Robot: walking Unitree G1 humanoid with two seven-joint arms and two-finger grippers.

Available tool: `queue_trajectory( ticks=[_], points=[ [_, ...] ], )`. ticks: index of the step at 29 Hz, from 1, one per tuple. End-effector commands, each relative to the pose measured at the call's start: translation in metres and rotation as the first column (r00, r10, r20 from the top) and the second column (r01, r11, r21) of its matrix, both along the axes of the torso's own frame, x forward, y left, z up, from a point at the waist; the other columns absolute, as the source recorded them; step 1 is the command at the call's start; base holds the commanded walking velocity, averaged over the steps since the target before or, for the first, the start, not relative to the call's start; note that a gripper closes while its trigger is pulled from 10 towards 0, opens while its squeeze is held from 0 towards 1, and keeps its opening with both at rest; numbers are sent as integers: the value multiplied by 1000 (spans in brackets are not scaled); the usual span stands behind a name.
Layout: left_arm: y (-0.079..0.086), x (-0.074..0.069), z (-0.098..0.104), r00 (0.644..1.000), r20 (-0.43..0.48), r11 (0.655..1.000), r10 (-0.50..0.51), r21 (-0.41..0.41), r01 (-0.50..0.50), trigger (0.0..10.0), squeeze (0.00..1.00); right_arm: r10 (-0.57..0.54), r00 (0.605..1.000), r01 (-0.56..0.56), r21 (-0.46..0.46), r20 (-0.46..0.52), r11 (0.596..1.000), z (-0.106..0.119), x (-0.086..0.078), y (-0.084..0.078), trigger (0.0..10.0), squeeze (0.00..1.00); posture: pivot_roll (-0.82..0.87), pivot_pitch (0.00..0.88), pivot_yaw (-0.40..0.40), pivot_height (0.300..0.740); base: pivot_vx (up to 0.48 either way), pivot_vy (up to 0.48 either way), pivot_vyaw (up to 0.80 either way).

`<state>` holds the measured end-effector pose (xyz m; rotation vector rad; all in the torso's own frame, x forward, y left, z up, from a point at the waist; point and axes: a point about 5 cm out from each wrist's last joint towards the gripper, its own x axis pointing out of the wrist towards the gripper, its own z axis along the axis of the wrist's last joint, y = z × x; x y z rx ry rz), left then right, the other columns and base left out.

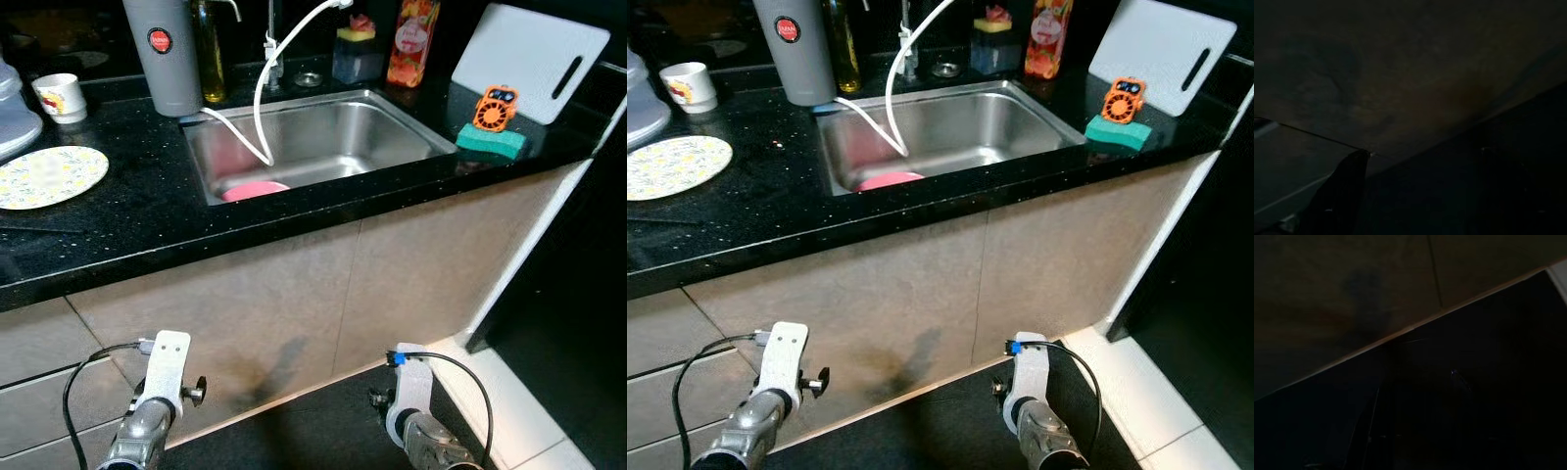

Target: Kitchen organization

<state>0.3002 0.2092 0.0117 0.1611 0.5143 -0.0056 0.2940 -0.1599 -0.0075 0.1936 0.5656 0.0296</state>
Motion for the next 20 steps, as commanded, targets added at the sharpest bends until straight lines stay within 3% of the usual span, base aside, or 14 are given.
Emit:
queue_trajectory(
  ticks=[1,4,8,13,20],
  points=[
    [7,-4,-4,999,-41,1000,-8,26,9,10000,0,-26,1000,26,13,-12,1000,-5,-6,0,10000,0,82,141,91,740,0,0,0],
    [8,-4,-4,999,-40,1000,-6,23,7,10000,0,-24,1000,24,14,-13,1000,-6,-7,0,10000,0,81,139,95,740,0,0,0],
    [2,-7,-8,998,-36,997,43,-58,-46,10000,0,6,1000,-6,9,-12,1000,-7,-8,3,10000,0,55,137,87,740,0,0,0],
    [-6,-10,-13,998,-46,998,31,-58,-34,10000,0,44,999,-44,-1,-8,999,-6,-7,5,10000,0,52,135,81,740,0,0,0],
    [-10,-12,-15,998,-53,998,13,-59,-16,10000,0,80,997,-80,-9,-8,997,-5,-6,7,10000,0,45,135,73,740,0,0,800]
  ],
)
